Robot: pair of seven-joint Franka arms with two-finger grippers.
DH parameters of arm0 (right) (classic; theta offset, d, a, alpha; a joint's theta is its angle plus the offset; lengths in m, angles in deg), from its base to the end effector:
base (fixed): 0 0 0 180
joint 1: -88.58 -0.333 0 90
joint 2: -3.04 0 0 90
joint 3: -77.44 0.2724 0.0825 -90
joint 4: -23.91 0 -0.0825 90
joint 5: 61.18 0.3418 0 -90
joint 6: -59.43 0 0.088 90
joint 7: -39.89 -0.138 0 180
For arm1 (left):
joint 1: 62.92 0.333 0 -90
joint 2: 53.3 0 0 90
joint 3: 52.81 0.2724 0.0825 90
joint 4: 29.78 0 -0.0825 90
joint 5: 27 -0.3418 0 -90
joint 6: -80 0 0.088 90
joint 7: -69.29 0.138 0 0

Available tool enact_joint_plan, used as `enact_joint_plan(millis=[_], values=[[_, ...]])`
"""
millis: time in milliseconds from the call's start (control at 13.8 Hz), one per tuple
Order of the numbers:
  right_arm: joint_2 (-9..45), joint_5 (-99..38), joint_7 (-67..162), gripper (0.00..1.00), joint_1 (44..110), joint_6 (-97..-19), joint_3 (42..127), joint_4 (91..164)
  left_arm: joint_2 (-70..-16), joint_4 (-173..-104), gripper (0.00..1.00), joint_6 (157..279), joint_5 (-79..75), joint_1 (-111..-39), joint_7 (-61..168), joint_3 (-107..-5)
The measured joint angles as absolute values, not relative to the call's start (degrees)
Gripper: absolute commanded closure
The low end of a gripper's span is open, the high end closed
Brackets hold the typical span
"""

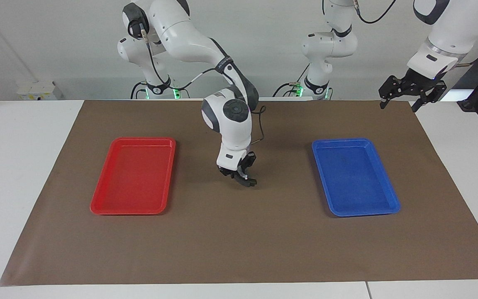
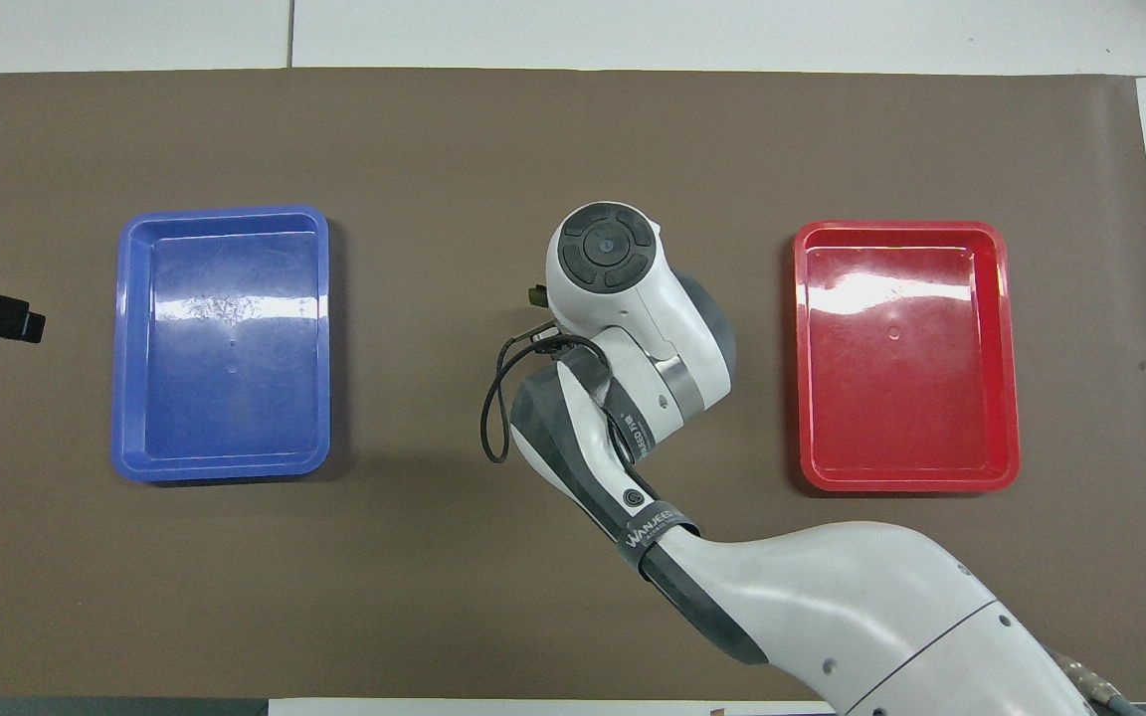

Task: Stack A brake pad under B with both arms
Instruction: 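Lower the curved pad onto the small pad with the right gripper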

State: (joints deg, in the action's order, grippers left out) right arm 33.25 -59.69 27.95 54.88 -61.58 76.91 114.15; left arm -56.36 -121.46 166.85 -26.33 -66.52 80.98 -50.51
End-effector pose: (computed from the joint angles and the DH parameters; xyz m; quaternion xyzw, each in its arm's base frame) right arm 0.5295 0.3491 0.2877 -0.9839 -0.1783 -0.0011 0.0101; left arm 0.4911 -0.0124 0.5595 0.9934 -0.1134 -0.0148 0.0083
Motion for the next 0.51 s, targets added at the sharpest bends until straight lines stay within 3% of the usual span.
enact_joint_plan(millis=[508], values=[[34.6,-59.9,27.0,1.00,53.9,-65.0,76.9,116.9,-56.3,-122.9,0.00,166.0,-26.2,-66.5,81.0,-50.8]])
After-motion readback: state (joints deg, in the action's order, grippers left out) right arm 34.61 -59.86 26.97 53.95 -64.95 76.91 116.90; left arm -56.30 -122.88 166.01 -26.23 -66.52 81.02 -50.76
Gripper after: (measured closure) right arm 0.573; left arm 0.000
